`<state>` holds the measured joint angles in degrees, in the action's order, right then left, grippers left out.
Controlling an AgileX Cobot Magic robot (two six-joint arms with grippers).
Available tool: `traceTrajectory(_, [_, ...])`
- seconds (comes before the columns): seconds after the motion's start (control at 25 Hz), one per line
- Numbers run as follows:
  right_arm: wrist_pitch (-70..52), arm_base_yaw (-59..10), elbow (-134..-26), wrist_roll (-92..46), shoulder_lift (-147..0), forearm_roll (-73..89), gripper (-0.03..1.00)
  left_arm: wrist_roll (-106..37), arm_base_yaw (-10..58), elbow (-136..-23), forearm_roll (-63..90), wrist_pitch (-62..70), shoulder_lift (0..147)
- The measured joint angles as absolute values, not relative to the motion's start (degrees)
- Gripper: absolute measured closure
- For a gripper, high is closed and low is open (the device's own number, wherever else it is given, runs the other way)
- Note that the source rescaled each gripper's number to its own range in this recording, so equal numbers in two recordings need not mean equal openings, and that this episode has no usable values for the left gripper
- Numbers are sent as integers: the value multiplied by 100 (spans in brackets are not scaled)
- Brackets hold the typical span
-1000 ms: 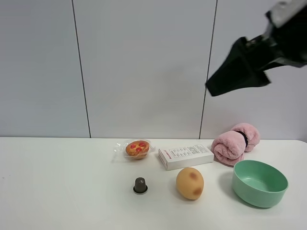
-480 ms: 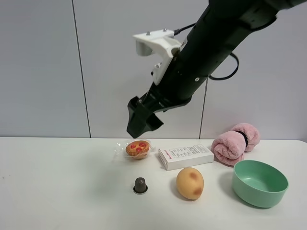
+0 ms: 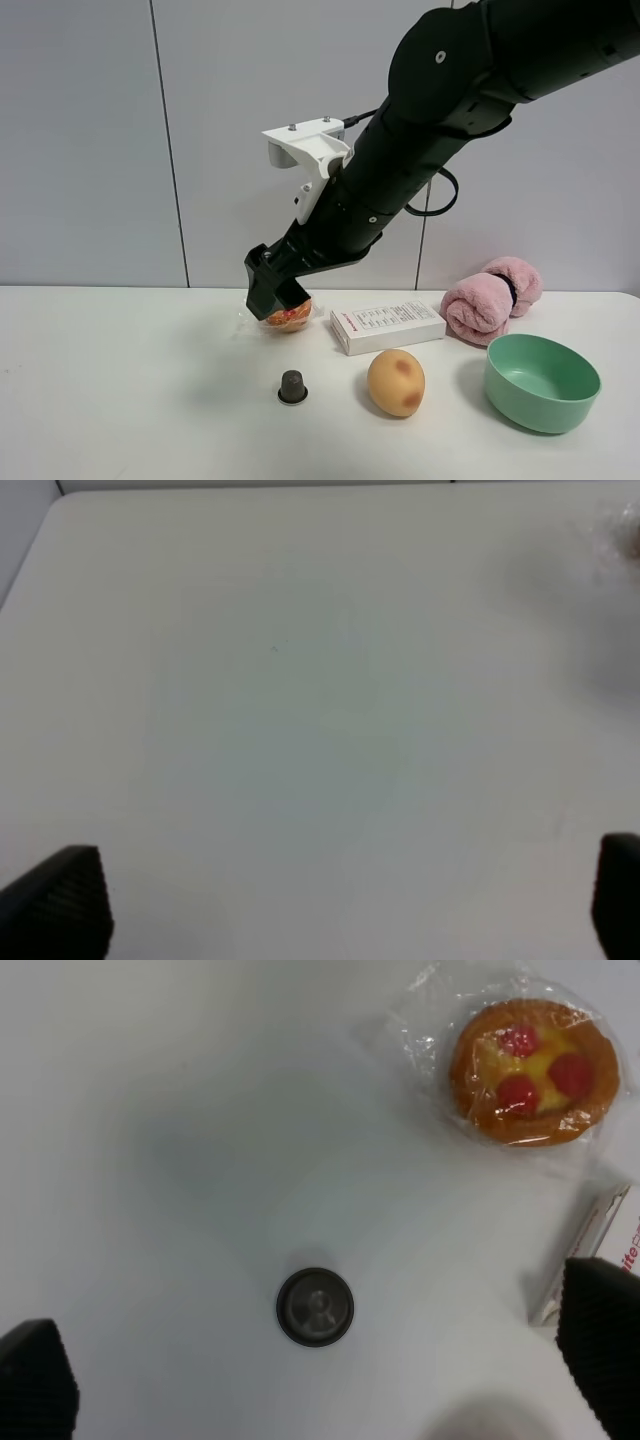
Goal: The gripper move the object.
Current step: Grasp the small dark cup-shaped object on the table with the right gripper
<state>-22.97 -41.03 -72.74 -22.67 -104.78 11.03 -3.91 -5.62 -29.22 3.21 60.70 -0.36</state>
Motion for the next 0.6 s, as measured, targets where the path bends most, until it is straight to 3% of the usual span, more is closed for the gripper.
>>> traceTrajectory(0.6, [-2118,-4103,-7290,-2258,-10987,1103,-3,-391,-562,-2922,321,6070,-36])
